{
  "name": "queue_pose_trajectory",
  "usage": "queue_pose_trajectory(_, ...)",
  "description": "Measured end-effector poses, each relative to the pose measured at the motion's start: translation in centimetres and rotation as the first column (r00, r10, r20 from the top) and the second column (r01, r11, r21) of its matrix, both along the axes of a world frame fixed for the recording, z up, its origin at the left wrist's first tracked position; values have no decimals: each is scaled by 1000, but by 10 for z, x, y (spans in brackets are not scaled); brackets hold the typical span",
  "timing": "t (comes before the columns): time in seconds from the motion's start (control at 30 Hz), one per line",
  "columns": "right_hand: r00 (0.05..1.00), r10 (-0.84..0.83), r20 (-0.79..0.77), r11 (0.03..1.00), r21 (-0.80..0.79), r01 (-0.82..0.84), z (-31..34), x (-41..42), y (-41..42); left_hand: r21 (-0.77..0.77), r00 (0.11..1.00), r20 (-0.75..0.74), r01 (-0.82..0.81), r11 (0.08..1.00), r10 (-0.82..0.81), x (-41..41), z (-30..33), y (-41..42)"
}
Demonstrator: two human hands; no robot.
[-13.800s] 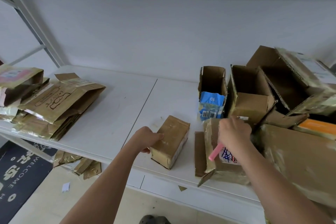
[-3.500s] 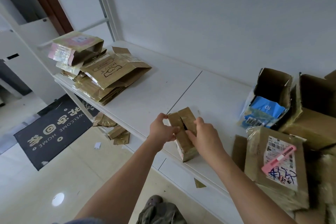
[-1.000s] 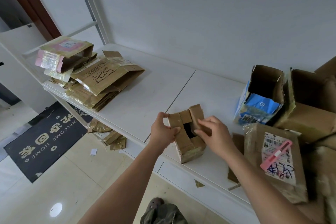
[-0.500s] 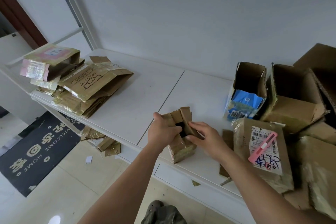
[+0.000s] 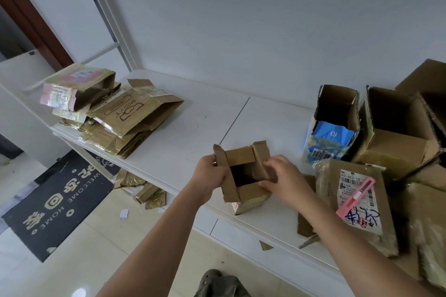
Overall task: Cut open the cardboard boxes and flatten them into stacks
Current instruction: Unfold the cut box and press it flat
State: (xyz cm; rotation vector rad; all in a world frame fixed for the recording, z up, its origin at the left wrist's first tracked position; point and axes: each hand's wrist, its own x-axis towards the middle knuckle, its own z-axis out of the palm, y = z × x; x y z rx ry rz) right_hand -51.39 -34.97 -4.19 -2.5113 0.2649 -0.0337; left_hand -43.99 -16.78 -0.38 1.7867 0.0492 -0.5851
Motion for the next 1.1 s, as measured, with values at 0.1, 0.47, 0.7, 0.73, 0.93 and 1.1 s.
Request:
queue_pose_trajectory(0.1,977,-41,210,894,-430,130,15,8,2,193,951,258,122,974,-170,0,16,-10)
queue_pose_trajectory(0.47,992,-96,84,990,-100,104,14,-2,11,471,831,515,-72,879,-208,13,22,-9)
queue_pose_trajectory(0.7,974,-227,2,970,83,227,7,-1,16,459,921,389,-163,873,-32,-9,-11,7)
queue_pose_trajectory(0.73,972,-233,-1,969,84,233,7,-1,16,473,929,369,-152,868,-39,-12,-14,8)
queue_pose_trajectory(0.93,981,-196,4,978,75,195,9,-4,22,545,949,313,-146,826,-39,-14,-29,5)
queue_pose_trajectory(1.1,986,-162,21,981,111,159,10,-8,23,543,946,325,-195,817,10,-11,-31,5)
